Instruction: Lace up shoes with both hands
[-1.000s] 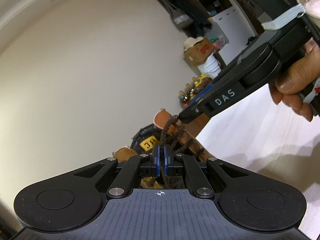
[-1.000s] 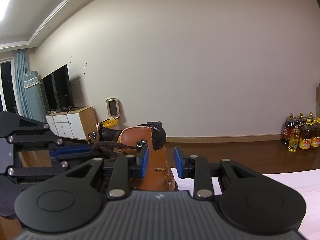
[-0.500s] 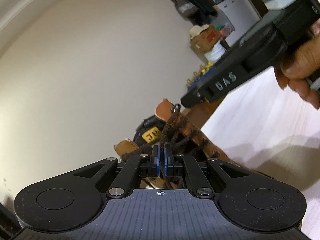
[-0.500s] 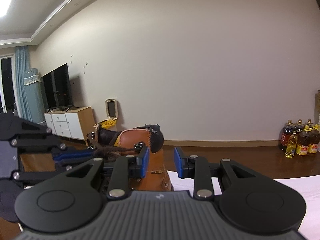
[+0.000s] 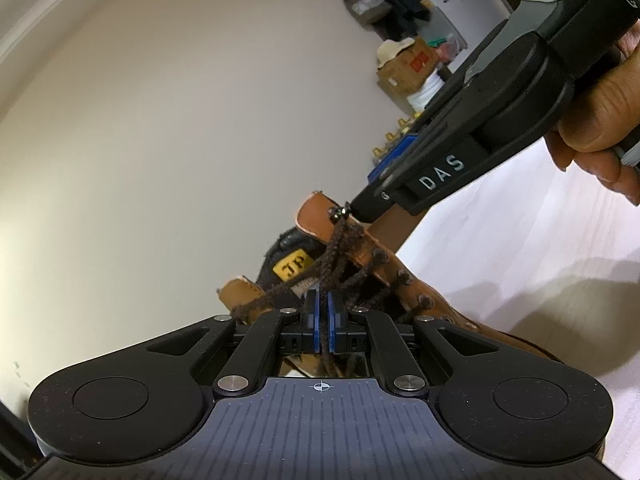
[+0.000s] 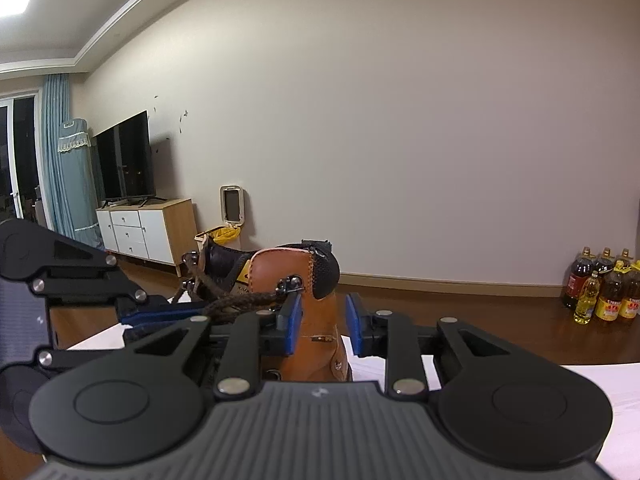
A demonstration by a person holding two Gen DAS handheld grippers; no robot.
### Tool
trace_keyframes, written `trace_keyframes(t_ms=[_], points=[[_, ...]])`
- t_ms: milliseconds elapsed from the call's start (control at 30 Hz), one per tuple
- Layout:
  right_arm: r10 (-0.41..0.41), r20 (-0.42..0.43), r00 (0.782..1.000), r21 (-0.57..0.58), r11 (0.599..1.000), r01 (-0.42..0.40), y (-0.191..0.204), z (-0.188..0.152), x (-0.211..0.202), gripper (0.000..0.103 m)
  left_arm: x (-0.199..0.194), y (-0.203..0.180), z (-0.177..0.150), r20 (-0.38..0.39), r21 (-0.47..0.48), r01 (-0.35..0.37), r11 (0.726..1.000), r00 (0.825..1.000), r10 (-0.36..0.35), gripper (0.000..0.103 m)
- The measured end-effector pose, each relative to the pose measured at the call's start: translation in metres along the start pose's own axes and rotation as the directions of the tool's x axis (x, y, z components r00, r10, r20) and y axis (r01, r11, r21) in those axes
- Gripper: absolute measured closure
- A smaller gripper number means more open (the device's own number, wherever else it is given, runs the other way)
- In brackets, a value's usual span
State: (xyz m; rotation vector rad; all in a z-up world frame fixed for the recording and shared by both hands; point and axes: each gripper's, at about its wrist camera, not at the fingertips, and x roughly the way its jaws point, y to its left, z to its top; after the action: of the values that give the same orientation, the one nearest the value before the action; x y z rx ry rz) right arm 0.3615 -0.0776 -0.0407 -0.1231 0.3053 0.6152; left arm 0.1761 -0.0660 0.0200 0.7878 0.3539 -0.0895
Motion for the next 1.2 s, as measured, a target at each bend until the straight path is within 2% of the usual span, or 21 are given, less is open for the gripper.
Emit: trace_keyframes(t_ms=[133,300,433,567,700,733,867,967,1067,1200], points=[[-0.032,0.001,0.999,-0.218,0.976,0.031,0.014,-0.004,-0.002,0.077,-0.002,0.001,0.003,0.007,0.014,-0.007,1.000,1.000,0.007,0.099],[-0.063,0.009,0.998,-0.456,0.888,0.060,0.031,-0.010,-0.004,0.080,0.001,-0.001,0.003,0.001,0.016,-0.002,1.000,1.000,0.002,0.099],[-0.070,0.023,0.997,-0.608,0.791,0.070,0.042,-0.015,-0.004,0.082,0.001,-0.001,0.003,0.006,0.004,0.001,1.000,1.000,-0.001,0.099],[-0.075,0.038,0.996,-0.740,0.668,0.079,0.053,-0.021,-0.004,0.090,-0.002,0.000,0.002,0.011,-0.003,0.006,1.000,1.000,-0.006,0.098],[-0.081,0.048,0.996,-0.823,0.561,0.085,0.062,-0.028,-0.002,0.092,0.001,0.003,0.000,0.017,-0.013,0.009,1.000,1.000,-0.009,0.098],[-0.083,0.048,0.995,-0.832,0.547,0.086,0.064,-0.028,-0.002,0.093,0.001,0.003,0.000,0.017,-0.016,0.011,1.000,1.000,-0.011,0.098],[-0.082,0.037,0.996,-0.834,0.546,0.076,0.067,-0.032,-0.004,0.100,0.002,0.006,-0.004,0.024,-0.046,0.026,0.999,0.999,-0.024,0.094],[-0.095,0.001,0.995,-0.756,0.652,0.063,0.060,-0.028,-0.010,0.100,-0.003,0.012,-0.009,0.042,-0.095,0.058,0.994,0.998,-0.055,0.094],[-0.148,-0.047,0.988,-0.700,0.710,0.073,0.048,-0.033,-0.013,0.100,-0.013,0.020,-0.018,0.071,-0.136,0.071,0.988,0.996,-0.062,0.093],[-0.195,-0.142,0.970,-0.623,0.779,0.066,0.033,-0.048,-0.020,0.101,-0.027,0.043,-0.043,0.077,-0.195,0.035,0.980,0.997,-0.020,0.093]])
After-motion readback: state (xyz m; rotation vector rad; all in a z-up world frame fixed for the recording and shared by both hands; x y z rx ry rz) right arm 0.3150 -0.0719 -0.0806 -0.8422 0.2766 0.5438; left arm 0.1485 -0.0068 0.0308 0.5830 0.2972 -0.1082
